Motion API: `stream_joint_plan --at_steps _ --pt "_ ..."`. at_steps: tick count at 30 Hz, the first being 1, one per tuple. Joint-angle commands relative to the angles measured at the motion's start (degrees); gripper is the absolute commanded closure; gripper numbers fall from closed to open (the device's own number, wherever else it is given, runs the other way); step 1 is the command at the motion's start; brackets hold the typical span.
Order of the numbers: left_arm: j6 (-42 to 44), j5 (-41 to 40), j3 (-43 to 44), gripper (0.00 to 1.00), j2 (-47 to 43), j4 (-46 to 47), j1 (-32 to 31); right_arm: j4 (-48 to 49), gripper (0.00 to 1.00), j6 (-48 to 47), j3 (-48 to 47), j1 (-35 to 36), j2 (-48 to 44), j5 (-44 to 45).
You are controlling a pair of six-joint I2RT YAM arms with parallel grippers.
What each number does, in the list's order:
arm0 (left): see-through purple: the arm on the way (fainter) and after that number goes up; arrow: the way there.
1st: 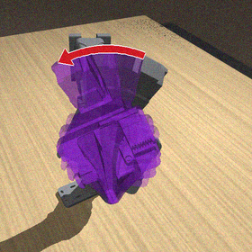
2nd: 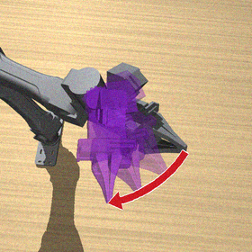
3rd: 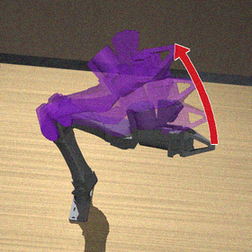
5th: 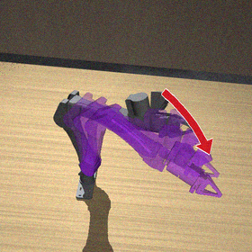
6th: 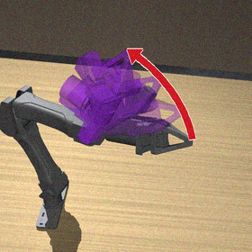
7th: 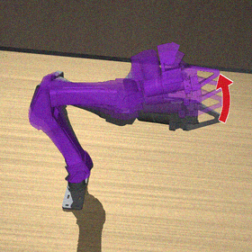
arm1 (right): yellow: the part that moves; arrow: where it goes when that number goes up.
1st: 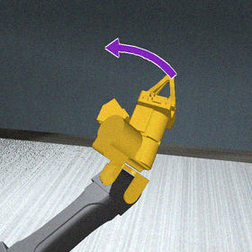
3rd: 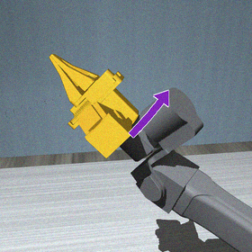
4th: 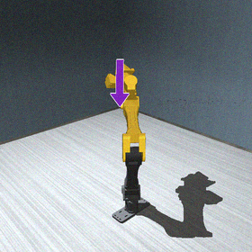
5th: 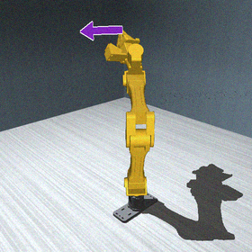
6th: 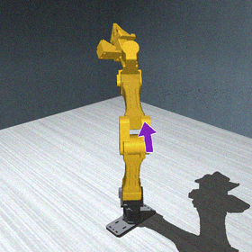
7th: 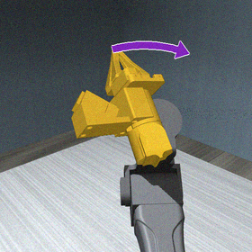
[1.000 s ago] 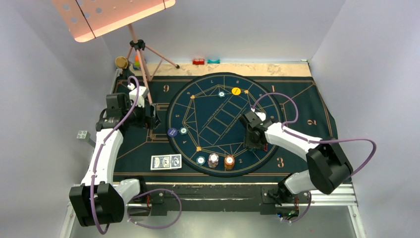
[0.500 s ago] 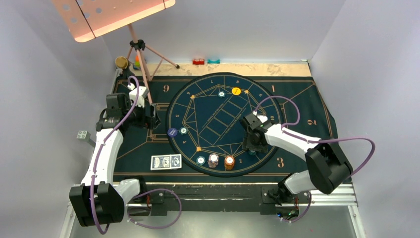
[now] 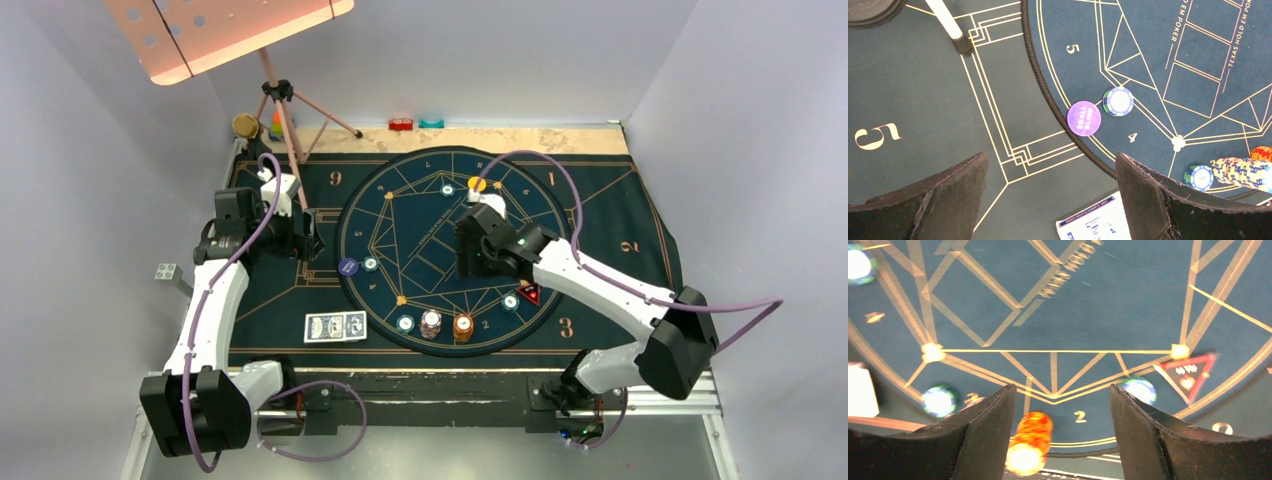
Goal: Distribute texas hold em gaming equipment
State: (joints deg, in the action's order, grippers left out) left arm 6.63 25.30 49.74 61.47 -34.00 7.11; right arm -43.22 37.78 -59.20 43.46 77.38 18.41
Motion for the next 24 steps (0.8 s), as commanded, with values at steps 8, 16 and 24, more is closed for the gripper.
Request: stream_joint_plan --at_steps 8,16,24 --pt "0.8 0.5 0.6 0.00 -0.9 1.0 0.6 4.5 0.25 -15.3 -9.4 16.6 7.1 -9.4" --pt "0.7 0.6 0.7 0.00 -1.0 0.7 0.6 6.0 0.23 -17.0 -9.2 19.7 11.3 -12.4" --pt "0.7 0.6 0.7 0.00 -1.0 0.8 0.6 7.2 0.23 -17.3 -7.5 19.8 13.3 -13.9"
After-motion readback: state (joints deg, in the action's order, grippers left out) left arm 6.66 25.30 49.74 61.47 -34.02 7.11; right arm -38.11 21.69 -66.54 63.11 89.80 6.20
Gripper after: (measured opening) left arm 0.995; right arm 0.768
